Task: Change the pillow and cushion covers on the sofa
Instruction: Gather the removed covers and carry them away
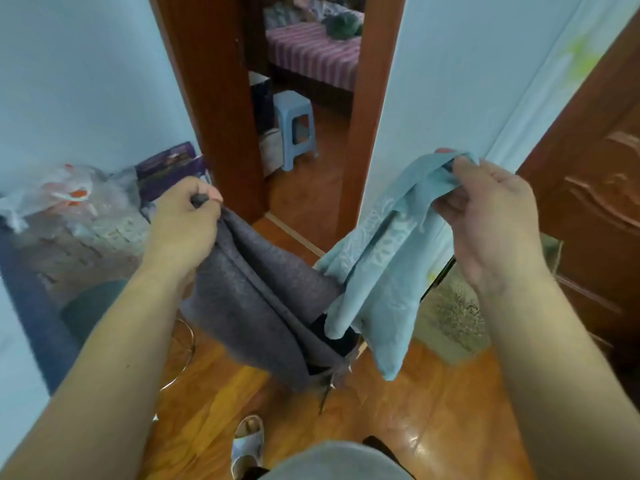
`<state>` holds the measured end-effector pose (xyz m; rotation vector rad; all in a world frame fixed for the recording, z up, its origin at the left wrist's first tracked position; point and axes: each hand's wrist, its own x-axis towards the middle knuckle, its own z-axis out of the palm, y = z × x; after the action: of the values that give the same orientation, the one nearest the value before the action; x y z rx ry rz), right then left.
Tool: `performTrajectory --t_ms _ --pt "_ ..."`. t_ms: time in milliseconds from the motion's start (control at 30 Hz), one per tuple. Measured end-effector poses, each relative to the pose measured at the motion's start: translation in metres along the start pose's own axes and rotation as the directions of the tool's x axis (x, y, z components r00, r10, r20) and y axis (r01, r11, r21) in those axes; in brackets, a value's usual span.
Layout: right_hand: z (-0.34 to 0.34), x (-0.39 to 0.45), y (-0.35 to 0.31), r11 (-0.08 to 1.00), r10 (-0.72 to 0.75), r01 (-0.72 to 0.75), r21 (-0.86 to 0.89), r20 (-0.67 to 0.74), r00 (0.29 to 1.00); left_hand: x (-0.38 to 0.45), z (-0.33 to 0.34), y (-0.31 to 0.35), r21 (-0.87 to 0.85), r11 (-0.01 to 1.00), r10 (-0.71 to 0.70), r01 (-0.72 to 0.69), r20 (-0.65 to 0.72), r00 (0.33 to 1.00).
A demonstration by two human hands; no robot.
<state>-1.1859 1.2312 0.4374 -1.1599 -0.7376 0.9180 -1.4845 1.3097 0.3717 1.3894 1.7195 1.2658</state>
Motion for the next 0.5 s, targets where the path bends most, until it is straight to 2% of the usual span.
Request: performTrajectory --t_ms 100,233,400,500 --pt "0.032 0.005 0.028 0.999 0.037 -0.038 0.0 -0.182 0.983 0.043 0.0 -0.017 0.026 0.999 0.036 -0.039 0.123 0.992" --pt "0.067 0.008 0.065 0.986 0.165 -0.151 0.067 -0.385 0.908 0.08 -0.012 -0.033 0.132 0.986 0.068 -0.106 0.26 0.963" --pt "0.095 0.029 0.127 0.913 0.399 -0.293 0.283 -0.476 0.784 0.116 -0.037 -0.054 0.16 0.979 0.071 -0.125 0.303 0.95" --pt "0.114 0.054 0.176 0.868 0.494 -0.398 0.297 -0.446 0.746 0.129 -0.051 -0.073 0.156 0.981 0.059 -0.113 0.315 0.947"
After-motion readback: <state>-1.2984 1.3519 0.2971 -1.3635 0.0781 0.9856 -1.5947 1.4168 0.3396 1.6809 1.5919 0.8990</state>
